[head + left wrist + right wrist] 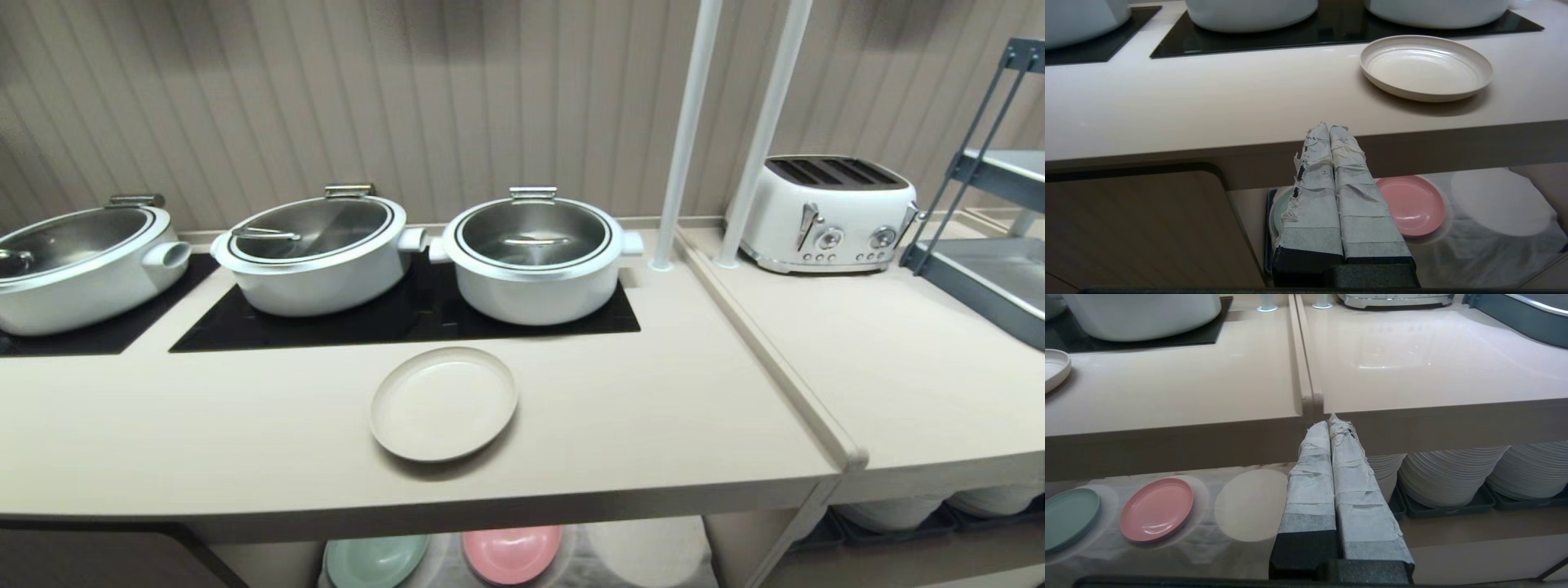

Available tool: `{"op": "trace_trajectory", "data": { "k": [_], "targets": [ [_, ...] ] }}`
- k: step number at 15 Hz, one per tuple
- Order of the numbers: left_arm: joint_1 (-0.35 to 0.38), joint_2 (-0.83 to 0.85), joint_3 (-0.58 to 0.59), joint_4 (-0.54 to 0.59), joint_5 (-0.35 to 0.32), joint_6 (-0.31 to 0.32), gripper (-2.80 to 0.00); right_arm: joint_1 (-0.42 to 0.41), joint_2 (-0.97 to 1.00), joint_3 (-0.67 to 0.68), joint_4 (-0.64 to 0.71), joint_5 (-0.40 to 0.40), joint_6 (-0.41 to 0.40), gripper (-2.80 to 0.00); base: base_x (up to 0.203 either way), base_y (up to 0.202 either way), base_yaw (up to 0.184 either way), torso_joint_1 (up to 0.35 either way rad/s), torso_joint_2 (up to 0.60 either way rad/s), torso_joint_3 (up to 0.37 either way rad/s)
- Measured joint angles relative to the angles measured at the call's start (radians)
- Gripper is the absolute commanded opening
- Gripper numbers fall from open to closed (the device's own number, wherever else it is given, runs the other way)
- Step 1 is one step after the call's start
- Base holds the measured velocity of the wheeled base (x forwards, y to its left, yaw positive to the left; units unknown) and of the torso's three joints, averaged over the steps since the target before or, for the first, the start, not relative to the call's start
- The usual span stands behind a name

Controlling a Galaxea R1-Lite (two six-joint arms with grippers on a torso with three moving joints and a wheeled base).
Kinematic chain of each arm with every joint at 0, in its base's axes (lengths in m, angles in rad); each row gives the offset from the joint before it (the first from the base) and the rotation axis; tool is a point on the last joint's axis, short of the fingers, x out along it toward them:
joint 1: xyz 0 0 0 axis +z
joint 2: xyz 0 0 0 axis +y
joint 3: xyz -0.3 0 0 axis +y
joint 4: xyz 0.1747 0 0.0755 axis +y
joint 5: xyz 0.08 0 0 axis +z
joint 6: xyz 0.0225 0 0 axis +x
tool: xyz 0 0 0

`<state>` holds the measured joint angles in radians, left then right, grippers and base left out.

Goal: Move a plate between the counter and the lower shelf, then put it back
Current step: Pick up the plate

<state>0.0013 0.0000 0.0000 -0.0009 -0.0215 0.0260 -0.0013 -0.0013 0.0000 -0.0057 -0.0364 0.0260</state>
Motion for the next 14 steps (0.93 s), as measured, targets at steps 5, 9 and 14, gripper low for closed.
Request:
{"op": "trace_trajectory", "data": {
  "k": [5, 9, 14],
  "targets": [
    [0.000, 0.000, 0.000, -0.001, 0.000, 0.000, -2.80, 0.000, 0.000, 0.000, 0.000, 0.000, 0.000, -2.80, 0.000, -0.191, 0.000, 0.004, 0.00, 0.001],
    [-0.001, 0.000, 0.000, 0.000, 0.000, -0.001, -2.80, -0.001, 0.000, 0.000, 0.000, 0.000, 0.000, -2.80, 0.000, -0.048, -0.001, 0.002, 0.00, 0.001],
    [0.000, 0.000, 0.000, 0.000, 0.000, -0.001, -2.80, -0.001, 0.000, 0.000, 0.000, 0.000, 0.000, -2.80, 0.000, 0.000, 0.000, 0.000, 0.00, 0.000]
  ]
}}
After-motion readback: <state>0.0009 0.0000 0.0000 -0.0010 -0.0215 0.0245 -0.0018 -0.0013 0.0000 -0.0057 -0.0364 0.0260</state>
